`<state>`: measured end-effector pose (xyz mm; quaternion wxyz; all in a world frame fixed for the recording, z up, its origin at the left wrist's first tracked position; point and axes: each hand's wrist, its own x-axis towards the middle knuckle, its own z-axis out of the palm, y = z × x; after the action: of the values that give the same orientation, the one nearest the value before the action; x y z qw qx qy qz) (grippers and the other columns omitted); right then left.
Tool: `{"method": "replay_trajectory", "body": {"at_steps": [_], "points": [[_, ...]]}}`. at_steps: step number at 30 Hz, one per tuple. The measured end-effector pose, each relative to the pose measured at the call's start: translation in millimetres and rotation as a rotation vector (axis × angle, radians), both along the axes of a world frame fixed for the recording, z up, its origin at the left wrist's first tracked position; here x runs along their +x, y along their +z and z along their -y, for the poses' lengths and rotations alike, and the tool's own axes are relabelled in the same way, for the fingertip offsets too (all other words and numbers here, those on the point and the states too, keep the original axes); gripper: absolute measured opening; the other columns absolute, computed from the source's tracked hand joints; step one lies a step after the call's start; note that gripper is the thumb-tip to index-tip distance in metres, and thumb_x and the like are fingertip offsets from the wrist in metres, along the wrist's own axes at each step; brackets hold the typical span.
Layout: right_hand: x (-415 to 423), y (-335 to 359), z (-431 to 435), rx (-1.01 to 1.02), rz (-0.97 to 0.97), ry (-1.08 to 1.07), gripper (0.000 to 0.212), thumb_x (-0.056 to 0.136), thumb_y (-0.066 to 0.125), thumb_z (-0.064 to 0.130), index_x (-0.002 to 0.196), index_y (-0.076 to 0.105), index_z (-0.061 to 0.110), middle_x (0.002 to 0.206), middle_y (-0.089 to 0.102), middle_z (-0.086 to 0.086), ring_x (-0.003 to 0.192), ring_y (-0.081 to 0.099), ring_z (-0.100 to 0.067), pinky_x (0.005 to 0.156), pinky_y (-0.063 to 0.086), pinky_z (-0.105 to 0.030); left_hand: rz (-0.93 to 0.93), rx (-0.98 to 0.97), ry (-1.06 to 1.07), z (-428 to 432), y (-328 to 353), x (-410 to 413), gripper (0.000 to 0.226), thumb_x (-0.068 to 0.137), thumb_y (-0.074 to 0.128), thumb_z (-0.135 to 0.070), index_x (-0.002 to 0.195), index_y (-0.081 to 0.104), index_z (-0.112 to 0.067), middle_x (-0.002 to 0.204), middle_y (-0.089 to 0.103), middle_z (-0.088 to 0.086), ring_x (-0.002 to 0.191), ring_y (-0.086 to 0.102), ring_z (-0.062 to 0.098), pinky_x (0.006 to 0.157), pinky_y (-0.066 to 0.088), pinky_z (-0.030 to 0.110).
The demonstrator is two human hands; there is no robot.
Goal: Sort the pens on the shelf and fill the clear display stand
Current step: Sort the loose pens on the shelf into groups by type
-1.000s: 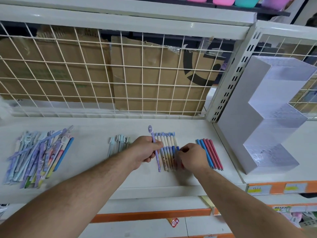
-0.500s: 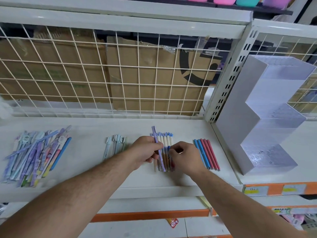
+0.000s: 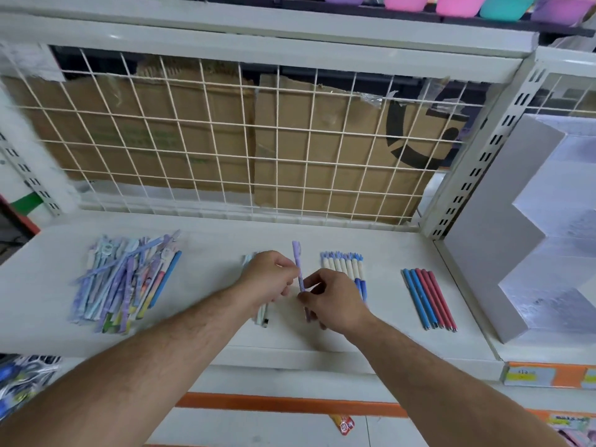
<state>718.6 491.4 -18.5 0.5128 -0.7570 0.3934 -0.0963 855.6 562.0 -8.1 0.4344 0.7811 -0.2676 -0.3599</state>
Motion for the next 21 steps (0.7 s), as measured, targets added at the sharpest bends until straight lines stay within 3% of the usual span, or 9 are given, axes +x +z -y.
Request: {"method": "replay_trajectory", "body": {"at_steps": [4, 9, 11, 13, 17, 21], "points": [[32, -5, -21, 0.016, -0.039, 0.018, 0.012, 0.09, 0.067, 0.01, 0.101, 0.062, 0.01, 0.064, 0.071, -0.011, 0.041, 0.057, -0.013, 0.042, 0.046, -0.025, 0.161, 0.06, 0.053, -28, -3, 34, 0.008, 0.084, 0.058, -0.021, 0.084, 0.065, -0.023, 0.083, 0.066, -0.005, 0.073, 0.063, 0.015, 0.058, 0.041, 0.023], [66, -7, -39, -0.073, -0.127, 0.015, 0.01, 0.087, 0.069, 0.01, 0.095, 0.063, 0.008, 0.068, 0.072, -0.013, 0.036, 0.057, -0.014, 0.041, 0.046, -0.022, 0.313, 0.159, 0.047, -59, -4, 66, 0.008, 0.086, 0.06, -0.029, 0.092, 0.065, -0.027, 0.092, 0.065, -0.008, 0.076, 0.061, 0.008, 0.052, 0.039, 0.022], [76, -7, -44, -0.088, -0.151, 0.013, 0.008, 0.086, 0.07, 0.01, 0.089, 0.063, 0.007, 0.064, 0.071, -0.011, 0.038, 0.059, -0.015, 0.047, 0.052, -0.026, 0.356, 0.2, 0.041, -69, -7, 77, 0.01, 0.083, 0.059, -0.034, 0.09, 0.064, -0.03, 0.091, 0.066, -0.009, 0.077, 0.063, 0.011, 0.057, 0.048, 0.024], [83, -8, -49, -0.105, -0.161, -0.015, 0.011, 0.086, 0.072, 0.012, 0.089, 0.065, 0.004, 0.064, 0.072, -0.012, 0.043, 0.063, -0.02, 0.051, 0.054, -0.029, 0.393, 0.217, 0.034, -78, -11, 86, 0.011, 0.078, 0.058, -0.039, 0.086, 0.062, -0.032, 0.087, 0.066, -0.012, 0.078, 0.065, 0.013, 0.066, 0.056, 0.029], [91, -6, -57, -0.208, -0.173, -0.09, 0.013, 0.086, 0.07, 0.018, 0.09, 0.07, 0.006, 0.078, 0.073, -0.009, 0.056, 0.062, -0.017, 0.043, 0.046, -0.015, 0.517, 0.239, -0.029, -88, -18, 100, 0.01, 0.086, 0.058, -0.033, 0.092, 0.061, -0.026, 0.088, 0.065, -0.007, 0.085, 0.063, 0.016, 0.067, 0.045, 0.025], [101, -7, -64, -0.246, -0.133, -0.111, 0.009, 0.087, 0.063, 0.018, 0.093, 0.07, 0.019, 0.087, 0.07, 0.002, 0.077, 0.063, -0.013, 0.055, 0.045, -0.015, 0.816, 0.33, -0.087, -102, -16, 111, 0.026, 0.092, 0.052, -0.037, 0.108, 0.058, -0.017, 0.096, 0.064, 0.0, 0.092, 0.061, 0.023, 0.075, 0.044, 0.029]]}}
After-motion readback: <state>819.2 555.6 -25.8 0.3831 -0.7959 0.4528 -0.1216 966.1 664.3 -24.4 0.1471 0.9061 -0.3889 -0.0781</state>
